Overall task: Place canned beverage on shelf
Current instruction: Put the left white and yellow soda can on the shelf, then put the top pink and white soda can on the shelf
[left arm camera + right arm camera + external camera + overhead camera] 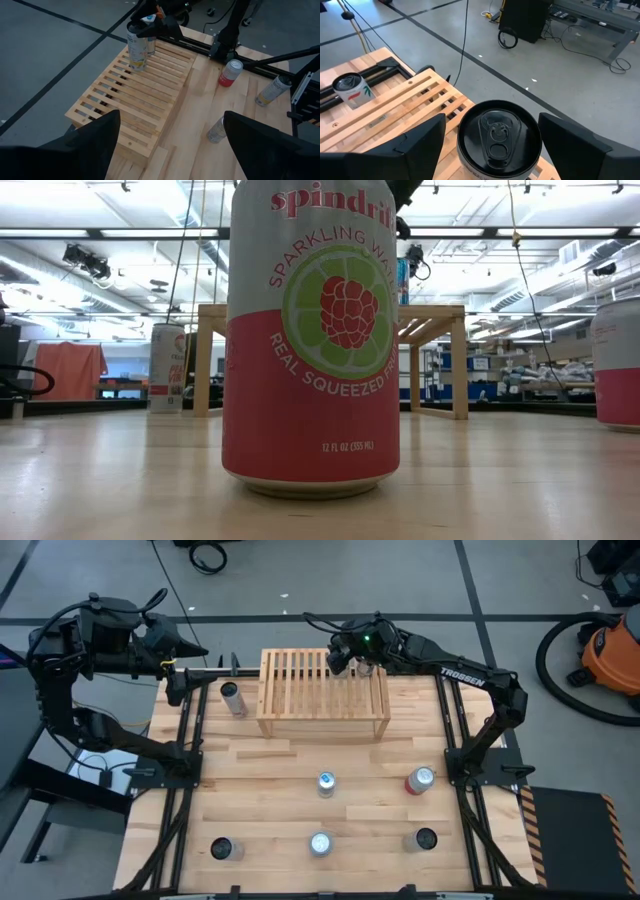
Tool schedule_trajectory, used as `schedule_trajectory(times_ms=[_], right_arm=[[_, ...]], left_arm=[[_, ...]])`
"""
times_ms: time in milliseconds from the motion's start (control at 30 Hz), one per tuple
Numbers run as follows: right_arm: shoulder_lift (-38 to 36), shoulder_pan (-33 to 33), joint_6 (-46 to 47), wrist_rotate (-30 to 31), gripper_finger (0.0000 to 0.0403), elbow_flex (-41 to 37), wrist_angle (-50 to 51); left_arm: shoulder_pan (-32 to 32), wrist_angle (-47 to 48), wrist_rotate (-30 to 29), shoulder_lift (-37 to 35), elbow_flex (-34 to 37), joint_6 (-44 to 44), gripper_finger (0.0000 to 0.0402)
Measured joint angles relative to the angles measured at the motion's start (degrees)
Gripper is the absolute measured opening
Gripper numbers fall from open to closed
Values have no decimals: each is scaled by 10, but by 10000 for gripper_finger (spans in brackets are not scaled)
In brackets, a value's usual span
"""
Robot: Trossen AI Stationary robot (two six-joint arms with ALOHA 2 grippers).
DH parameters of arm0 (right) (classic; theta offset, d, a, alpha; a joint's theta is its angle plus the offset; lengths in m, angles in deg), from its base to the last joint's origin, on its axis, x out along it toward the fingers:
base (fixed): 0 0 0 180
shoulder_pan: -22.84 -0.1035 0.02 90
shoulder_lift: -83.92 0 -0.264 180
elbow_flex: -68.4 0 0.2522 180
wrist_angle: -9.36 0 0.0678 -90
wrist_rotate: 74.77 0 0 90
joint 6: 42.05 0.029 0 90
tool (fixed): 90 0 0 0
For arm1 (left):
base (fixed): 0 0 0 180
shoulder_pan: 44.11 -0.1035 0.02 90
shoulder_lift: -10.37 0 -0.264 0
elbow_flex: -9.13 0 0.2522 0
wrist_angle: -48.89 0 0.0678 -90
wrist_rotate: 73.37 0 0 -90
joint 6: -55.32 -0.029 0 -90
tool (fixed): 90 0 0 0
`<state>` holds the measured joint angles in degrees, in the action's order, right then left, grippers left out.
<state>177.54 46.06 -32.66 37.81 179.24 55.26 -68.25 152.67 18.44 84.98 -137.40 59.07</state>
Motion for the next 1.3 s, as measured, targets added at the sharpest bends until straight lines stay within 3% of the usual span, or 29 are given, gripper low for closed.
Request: schedule_trajectory(times_ms=[833,1300], right_arm=[[-43,0,-1,34,327,0,5],[-83,-6,-50,-51,327,0,21]], left_arm=[[0,0,0,0,0,0,357],[0,-5,0,0,0,0,357]])
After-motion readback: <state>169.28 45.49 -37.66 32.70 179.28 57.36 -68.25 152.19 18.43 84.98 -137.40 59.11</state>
